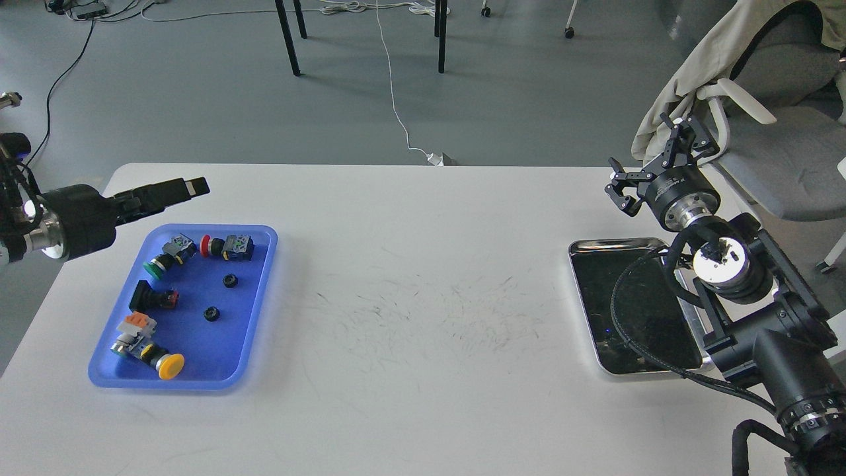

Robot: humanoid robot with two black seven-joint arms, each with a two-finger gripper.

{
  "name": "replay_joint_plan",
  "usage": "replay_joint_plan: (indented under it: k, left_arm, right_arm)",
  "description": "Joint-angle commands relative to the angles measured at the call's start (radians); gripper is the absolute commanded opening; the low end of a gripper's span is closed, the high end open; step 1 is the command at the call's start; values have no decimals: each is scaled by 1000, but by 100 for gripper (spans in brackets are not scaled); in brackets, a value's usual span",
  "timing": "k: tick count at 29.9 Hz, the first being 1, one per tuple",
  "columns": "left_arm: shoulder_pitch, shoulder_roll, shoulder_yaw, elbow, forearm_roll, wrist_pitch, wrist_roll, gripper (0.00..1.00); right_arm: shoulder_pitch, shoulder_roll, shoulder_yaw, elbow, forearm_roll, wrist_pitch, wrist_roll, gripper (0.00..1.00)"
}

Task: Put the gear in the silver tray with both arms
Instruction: 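Lower the left gripper toward the parts in the blue tray, then grasp a small black gear in the blue tray with the left gripper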

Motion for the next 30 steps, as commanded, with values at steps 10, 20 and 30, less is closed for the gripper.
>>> replay_joint_plan:
  k: [10, 20, 30]
  left_arm:
    - [10, -45, 7, 12, 238, 39, -6, 98]
    - [13, -138, 9, 9, 561, 53, -11, 98]
    - [17, -204, 41, 87, 653, 53, -15, 89]
  right_arm:
    - [-7, -1, -1, 3, -1, 0, 1, 99]
    - [-16, -1, 2, 3, -4, 0, 1, 99]
    - [-21, -8, 2, 12, -6, 0, 1, 99]
